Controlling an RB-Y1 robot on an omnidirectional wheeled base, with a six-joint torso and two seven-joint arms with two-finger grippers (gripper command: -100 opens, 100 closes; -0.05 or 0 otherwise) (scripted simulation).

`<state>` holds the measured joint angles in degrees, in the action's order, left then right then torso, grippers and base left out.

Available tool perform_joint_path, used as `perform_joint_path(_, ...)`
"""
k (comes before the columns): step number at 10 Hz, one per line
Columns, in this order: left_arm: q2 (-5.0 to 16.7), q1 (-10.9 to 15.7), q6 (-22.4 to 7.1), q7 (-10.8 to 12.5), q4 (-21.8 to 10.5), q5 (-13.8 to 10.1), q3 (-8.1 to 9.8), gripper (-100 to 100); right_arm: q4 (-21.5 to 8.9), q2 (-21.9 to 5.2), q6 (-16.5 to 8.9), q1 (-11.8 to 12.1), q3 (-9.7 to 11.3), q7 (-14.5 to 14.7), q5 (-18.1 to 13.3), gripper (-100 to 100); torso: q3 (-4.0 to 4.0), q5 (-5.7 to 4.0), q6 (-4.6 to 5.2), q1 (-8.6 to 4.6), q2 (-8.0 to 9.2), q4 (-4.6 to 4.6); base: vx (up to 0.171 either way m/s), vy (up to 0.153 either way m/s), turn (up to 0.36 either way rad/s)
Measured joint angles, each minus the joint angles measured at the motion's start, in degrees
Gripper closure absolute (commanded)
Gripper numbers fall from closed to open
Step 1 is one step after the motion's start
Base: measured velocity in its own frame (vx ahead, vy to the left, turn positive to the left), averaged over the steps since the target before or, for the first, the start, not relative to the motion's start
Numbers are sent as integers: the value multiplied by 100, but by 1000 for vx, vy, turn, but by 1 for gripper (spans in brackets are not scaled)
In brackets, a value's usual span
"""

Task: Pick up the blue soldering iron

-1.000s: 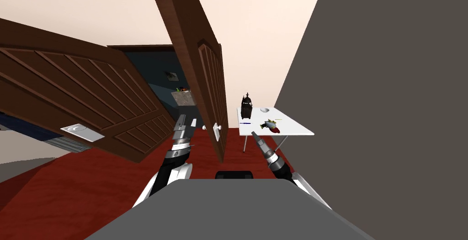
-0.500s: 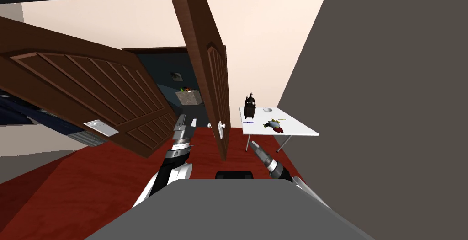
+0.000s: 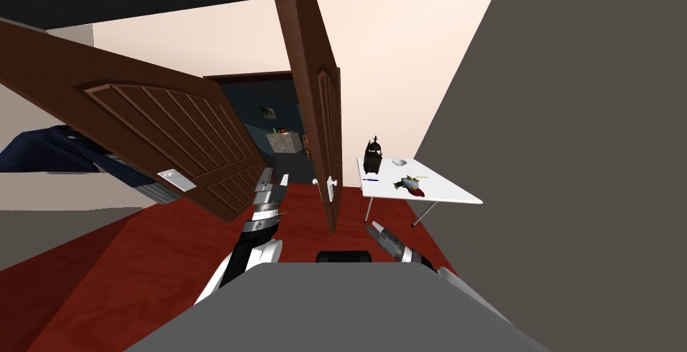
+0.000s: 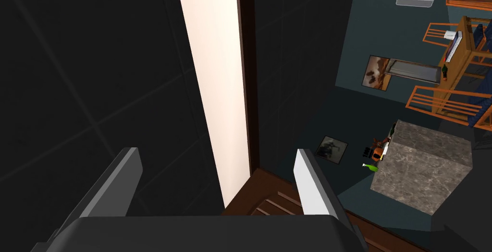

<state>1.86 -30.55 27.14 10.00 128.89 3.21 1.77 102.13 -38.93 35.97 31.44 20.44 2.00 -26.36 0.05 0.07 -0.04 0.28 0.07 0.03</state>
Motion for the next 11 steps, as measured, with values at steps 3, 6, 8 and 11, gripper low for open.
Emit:
perform_joint_path(3,0,-1,0,0,0,0,1,0,-578,-394,193,-86,223,114,-223,-100,-3,0,2,-5,-6,-1,8,72,133)
perform_joint_path(6,0,0,0,0,0,0,0,0,-1027,-841,307,-129,525,249,-513,-100,-8,0,-1,-5,-15,-3,25,57,133)
perform_joint_path(8,1,-1,0,0,0,0,1,0,-1175,-990,325,-119,613,312,-601,-100,-4,-2,4,-17,-7,-1,17,34,103)
perform_joint_path(11,0,-1,0,0,0,0,1,0,-1740,-1336,528,-297,889,464,-848,-100,-11,-1,-1,-9,-20,-3,41,47,135)
